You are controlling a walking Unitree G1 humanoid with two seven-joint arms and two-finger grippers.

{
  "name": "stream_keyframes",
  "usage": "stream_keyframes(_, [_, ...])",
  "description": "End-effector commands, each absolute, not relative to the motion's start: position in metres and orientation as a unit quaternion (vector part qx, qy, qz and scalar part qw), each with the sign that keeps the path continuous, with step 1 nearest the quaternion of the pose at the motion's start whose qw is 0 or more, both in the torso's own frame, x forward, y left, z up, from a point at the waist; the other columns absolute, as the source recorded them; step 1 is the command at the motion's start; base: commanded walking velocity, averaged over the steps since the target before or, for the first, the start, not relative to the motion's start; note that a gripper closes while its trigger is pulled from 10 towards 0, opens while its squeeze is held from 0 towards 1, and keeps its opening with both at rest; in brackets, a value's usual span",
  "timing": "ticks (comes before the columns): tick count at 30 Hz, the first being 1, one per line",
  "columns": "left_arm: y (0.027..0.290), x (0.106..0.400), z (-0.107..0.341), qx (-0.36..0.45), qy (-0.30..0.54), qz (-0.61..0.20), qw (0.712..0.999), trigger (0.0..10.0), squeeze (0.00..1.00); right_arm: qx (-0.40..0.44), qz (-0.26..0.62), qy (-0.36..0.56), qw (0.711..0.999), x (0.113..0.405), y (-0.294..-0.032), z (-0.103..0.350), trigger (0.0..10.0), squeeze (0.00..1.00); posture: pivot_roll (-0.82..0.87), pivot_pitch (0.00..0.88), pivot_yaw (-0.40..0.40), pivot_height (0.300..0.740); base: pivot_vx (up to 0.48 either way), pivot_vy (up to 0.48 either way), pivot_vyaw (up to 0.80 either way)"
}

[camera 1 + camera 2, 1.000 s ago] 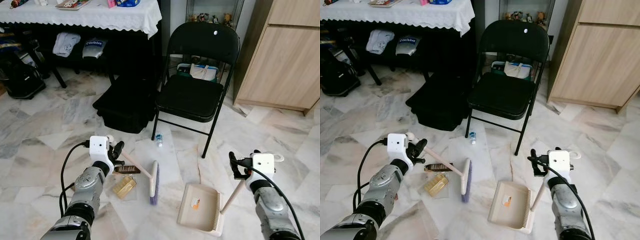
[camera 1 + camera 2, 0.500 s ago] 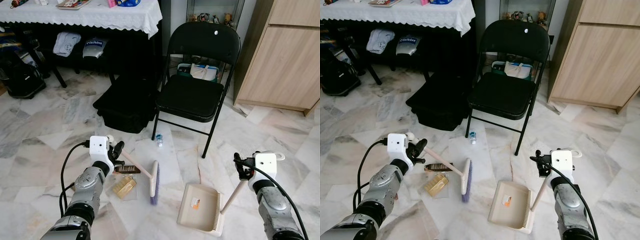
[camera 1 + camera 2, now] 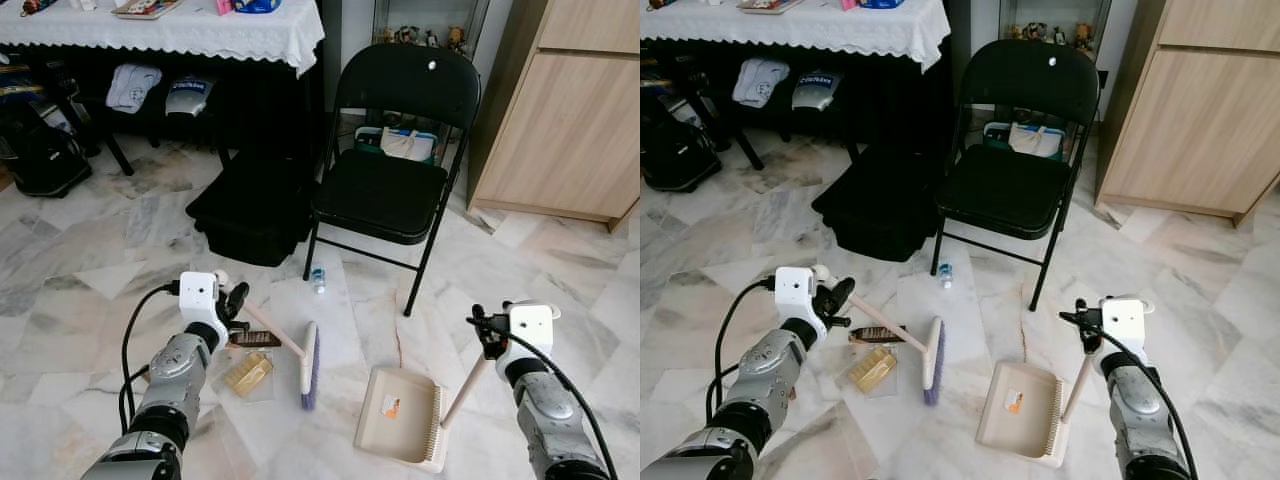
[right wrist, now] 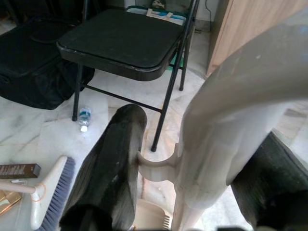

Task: Sweep floor

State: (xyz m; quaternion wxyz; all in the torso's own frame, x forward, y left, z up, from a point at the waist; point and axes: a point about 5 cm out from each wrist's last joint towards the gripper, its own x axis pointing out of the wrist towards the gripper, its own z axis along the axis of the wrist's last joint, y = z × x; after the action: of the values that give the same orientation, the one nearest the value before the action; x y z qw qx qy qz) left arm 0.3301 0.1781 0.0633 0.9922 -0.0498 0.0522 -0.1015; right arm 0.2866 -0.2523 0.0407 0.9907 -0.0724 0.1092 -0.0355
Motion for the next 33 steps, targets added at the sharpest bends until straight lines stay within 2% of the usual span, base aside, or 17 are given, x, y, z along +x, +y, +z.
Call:
stream_keyframes(1, [0.183, 0.332, 0.068, -0.052, 0.044, -0.096, 0.993, 10.0, 0.00, -0.075, -0.033, 0.106, 0.991, 0.290, -0.248, 0.043, 0.0, 0.00, -0.01, 0.072, 0.065, 0.740, 0.000, 0.000, 0.00])
stream_keyframes(21, [0.182, 0.333, 0.069, -0.051, 0.040, -0.102, 0.993, 10.0, 0.00, -0.073, -0.029, 0.087, 0.993, 0.297, -0.239, 0.050, 0.0, 0.00, -0.01, 0.053, 0.068, 0.740, 0.000, 0.000, 0.00])
stream_keyframes(23, [0.182, 0.333, 0.070, -0.051, 0.039, -0.101, 0.993, 10.0, 0.00, -0.075, -0.042, 0.085, 0.993, 0.298, -0.241, 0.051, 0.0, 0.00, -0.01, 0.053, 0.068, 0.740, 0.000, 0.000, 0.00])
stream_keyframes(24, [0.182, 0.334, 0.072, -0.052, 0.034, -0.102, 0.993, 10.0, 0.00, -0.078, -0.079, 0.078, 0.991, 0.299, -0.247, 0.055, 0.0, 0.00, 0.00, 0.059, 0.068, 0.740, 0.000, 0.000, 0.00])
stream_keyframes(25, [0.181, 0.335, 0.075, -0.051, 0.028, -0.105, 0.993, 10.0, 0.00, -0.076, -0.101, 0.074, 0.989, 0.299, -0.252, 0.056, 10.0, 0.00, 0.00, 0.059, 0.069, 0.740, 0.000, 0.000, 0.00])
stream_keyframes(33, [0.180, 0.345, 0.098, -0.079, -0.017, -0.105, 0.991, 10.0, 0.00, -0.078, -0.097, 0.062, 0.990, 0.302, -0.251, 0.061, 10.0, 0.00, 0.00, 0.057, 0.068, 0.740, 0.000, 0.000, 0.00])
